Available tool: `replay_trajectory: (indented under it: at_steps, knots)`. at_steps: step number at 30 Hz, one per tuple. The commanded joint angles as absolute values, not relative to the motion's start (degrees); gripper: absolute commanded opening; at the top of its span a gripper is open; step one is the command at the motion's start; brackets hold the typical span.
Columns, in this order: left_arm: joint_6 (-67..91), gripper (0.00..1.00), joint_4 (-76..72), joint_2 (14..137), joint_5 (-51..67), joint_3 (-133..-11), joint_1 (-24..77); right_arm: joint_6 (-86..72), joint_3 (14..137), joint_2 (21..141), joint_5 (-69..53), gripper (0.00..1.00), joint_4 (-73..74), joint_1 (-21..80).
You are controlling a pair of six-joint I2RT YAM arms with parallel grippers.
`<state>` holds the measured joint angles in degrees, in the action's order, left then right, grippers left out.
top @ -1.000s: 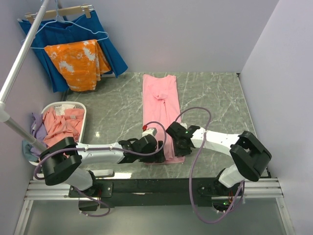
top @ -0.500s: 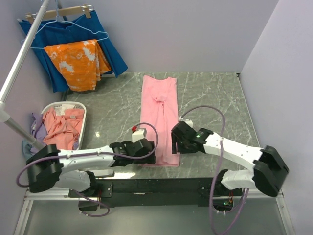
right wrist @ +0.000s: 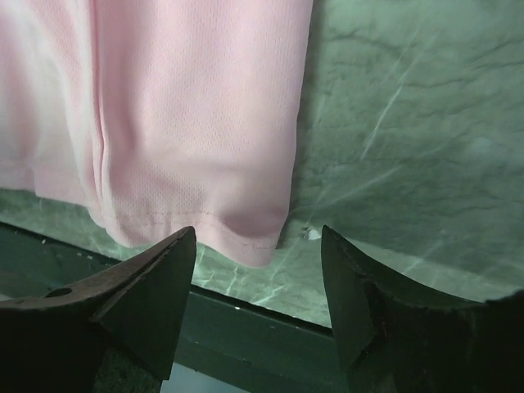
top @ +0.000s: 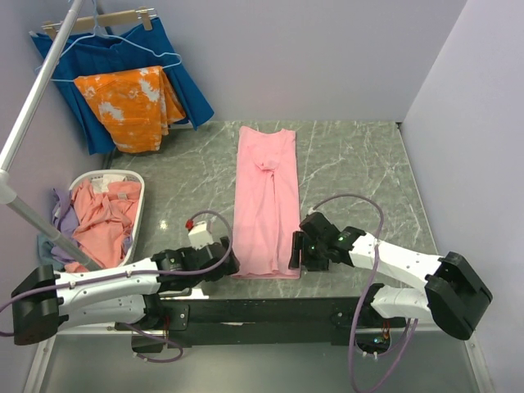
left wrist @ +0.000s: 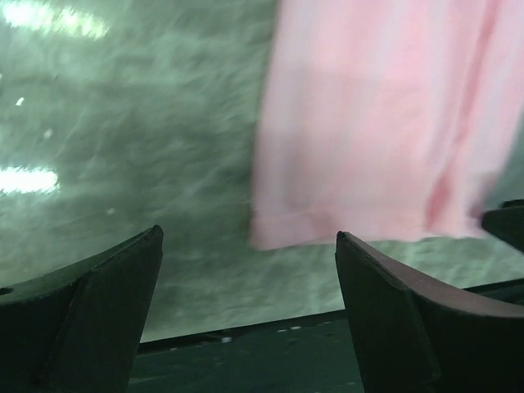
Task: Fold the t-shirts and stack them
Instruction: Grab the bottom of the folded rectangular tshirt with both arms
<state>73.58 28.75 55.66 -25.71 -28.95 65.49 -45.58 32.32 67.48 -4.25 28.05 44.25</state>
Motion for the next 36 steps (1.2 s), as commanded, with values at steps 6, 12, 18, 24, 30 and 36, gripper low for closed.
replay_trajectory:
  at_steps: [6, 12, 18, 24, 30, 36]
  knots:
    - [76.6, 0.91, 19.3, 54.7, -19.3, -22.1, 65.7, -50.0, 25.8, 65.1, -10.7, 0.68, 21.4, 43.9]
    - [73.7, 0.88, 12.0, 59.5, -18.1, -21.5, 65.7, -50.7, 24.4, 67.4, -12.7, 0.64, 17.8, 43.9]
    - [75.1, 0.77, 6.6, 62.7, -17.2, -19.0, 65.7, -50.5, 23.9, 69.3, -13.0, 0.60, 16.3, 43.4]
    - [76.3, 0.62, 5.6, 61.9, -17.0, -16.5, 65.7, -50.3, 23.7, 70.6, -13.1, 0.56, 15.3, 42.9]
    - [76.6, 0.37, 6.2, 62.5, -17.0, -16.2, 65.7, -50.0, 23.1, 71.7, -14.1, 0.28, 13.2, 42.3]
    - [74.9, 0.09, 9.7, 63.5, -18.4, -19.8, 65.8, -49.5, 22.9, 68.8, -13.4, 0.00, 13.9, 42.1]
